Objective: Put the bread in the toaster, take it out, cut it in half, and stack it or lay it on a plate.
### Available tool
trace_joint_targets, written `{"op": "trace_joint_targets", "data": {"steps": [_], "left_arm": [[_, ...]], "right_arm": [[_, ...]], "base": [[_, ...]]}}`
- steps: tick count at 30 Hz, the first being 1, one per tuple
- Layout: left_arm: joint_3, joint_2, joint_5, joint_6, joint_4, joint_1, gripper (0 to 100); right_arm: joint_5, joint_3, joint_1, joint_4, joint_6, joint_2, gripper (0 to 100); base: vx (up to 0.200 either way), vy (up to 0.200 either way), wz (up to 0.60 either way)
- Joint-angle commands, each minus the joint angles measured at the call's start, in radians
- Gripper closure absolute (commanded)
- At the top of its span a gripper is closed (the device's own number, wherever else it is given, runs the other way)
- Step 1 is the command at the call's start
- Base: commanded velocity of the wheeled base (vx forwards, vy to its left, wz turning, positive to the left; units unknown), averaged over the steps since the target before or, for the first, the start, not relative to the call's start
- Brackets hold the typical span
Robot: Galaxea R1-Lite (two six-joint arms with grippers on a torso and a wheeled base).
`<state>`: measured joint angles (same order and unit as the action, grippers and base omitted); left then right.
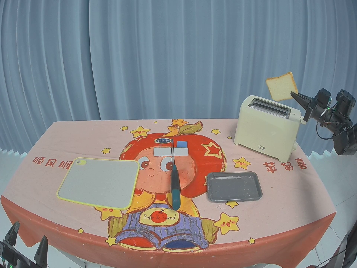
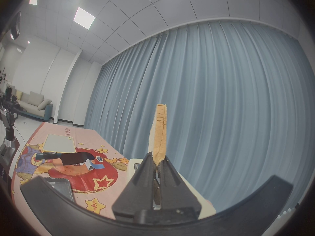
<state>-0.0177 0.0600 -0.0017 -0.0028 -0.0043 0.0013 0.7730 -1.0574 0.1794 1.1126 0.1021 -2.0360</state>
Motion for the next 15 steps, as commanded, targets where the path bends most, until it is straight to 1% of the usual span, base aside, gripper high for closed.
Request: {"op": "trace_joint_targets", "data": {"steps": [1, 6, 9, 10, 15], "left_arm": [[0.018, 0.000, 0.000, 0.000, 0.000, 0.000, 0], [0.018, 0.000, 0.000, 0.000, 0.000, 0.000, 0], [0.018, 0.000, 0.000, 0.000, 0.000, 0.000, 0], [0.018, 0.000, 0.000, 0.000, 0.000, 0.000, 0], [0.018, 0.000, 0.000, 0.000, 0.000, 0.000, 0]], "right_arm": [[0.000, 0.004, -0.001, -0.003, 0.004, -0.004, 100], [0.000, 0.024, -0.001, -0.002, 0.010, -0.015, 100], [0.000, 0.056, 0.008, 0.001, 0.056, -0.029, 100], [0.000, 0.054, 0.009, 0.001, 0.064, -0.033, 100], [0.000, 0.053, 0.019, 0.000, 0.070, -0.036, 100]], "base": [[0.000, 0.000, 0.00], [0.000, 0.000, 0.00], [0.000, 0.000, 0.00], [0.000, 0.000, 0.00], [0.000, 0.000, 0.00]]}}
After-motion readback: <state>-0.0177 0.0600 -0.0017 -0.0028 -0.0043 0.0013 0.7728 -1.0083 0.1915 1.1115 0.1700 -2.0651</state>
